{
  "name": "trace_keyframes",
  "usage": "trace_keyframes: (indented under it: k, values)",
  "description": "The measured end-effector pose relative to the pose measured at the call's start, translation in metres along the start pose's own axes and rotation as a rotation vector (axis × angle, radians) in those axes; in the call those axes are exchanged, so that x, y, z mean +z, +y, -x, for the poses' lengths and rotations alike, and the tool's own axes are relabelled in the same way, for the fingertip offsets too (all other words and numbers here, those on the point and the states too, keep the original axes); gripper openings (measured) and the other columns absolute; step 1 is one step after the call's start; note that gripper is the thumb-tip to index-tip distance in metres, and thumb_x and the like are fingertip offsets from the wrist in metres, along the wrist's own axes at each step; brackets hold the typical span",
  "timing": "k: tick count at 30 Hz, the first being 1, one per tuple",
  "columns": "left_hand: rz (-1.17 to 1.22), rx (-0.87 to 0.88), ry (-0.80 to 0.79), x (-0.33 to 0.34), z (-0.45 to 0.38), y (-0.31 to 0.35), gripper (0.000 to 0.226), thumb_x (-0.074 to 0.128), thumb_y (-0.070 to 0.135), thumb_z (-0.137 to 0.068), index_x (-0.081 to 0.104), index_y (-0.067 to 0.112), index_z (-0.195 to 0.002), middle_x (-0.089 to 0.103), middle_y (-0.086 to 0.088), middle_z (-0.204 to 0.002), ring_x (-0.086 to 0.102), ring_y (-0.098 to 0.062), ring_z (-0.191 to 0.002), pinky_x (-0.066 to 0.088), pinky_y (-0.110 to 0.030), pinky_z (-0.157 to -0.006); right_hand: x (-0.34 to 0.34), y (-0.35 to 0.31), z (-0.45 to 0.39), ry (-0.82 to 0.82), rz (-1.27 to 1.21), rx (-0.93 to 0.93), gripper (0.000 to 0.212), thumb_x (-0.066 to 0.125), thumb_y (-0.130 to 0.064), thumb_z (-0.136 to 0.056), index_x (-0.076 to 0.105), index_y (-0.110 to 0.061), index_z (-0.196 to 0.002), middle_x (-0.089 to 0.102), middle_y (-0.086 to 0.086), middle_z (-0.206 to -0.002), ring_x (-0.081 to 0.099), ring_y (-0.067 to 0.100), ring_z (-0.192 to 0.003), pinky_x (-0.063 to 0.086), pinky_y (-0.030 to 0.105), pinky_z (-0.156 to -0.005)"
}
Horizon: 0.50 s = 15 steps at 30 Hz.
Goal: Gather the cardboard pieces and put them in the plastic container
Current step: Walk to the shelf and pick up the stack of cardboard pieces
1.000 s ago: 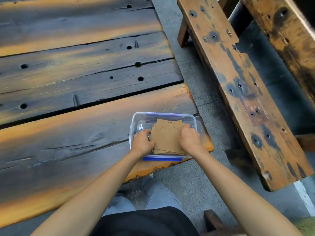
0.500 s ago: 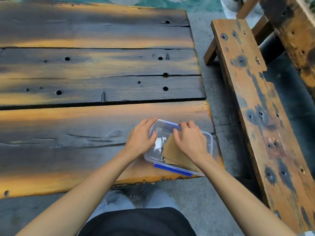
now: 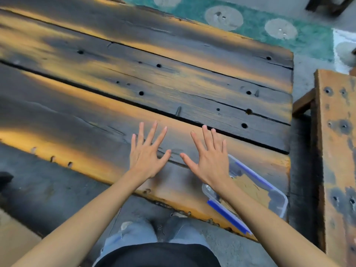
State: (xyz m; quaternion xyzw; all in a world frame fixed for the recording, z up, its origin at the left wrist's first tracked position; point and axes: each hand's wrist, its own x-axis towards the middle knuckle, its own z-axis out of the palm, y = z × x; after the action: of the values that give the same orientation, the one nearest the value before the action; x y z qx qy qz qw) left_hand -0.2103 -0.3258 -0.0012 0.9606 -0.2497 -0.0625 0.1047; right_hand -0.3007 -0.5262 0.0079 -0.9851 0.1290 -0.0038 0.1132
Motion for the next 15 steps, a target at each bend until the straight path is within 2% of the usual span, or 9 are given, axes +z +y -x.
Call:
trace_keyframes:
  k: [4,8,15]
  values:
    - [-0.034,-0.126,0.049,-0.007,0.027,-0.047,0.079,0.034,0.069,-0.094,0.004,0.042,-0.161,-0.005,0.004,-0.172,-0.015,-0.033,-0.157,0.003,-0.060,-0.123,0.009,-0.041,-0.008,-0.041,0.018,-0.114,0.082,0.027,-0.082,-0.090,0.027,-0.038,-0.159,0.010,0.002,-0.171,0.006,0.027,-0.158,0.016,0.061,-0.122]
    - [-0.034,-0.254,0.081,-0.016,0.063,-0.094,0.079,0.032,0.071,-0.092,0.008,0.042,-0.161,0.000,0.004,-0.173,-0.012,-0.033,-0.157,0.006,-0.063,-0.121,0.017,-0.095,-0.010,-0.060,0.044,-0.226,0.084,0.024,-0.083,-0.088,0.030,-0.037,-0.158,0.016,0.003,-0.170,0.011,0.028,-0.157,0.016,0.060,-0.122]
    - [0.012,-0.493,0.121,-0.031,0.136,-0.161,0.081,0.032,0.075,-0.089,0.012,0.043,-0.161,0.002,0.005,-0.173,-0.007,-0.034,-0.158,0.008,-0.066,-0.120,0.030,-0.190,-0.005,-0.083,0.067,-0.444,0.084,0.028,-0.083,-0.088,0.027,-0.037,-0.159,0.017,0.002,-0.170,0.012,0.028,-0.157,0.014,0.058,-0.123]
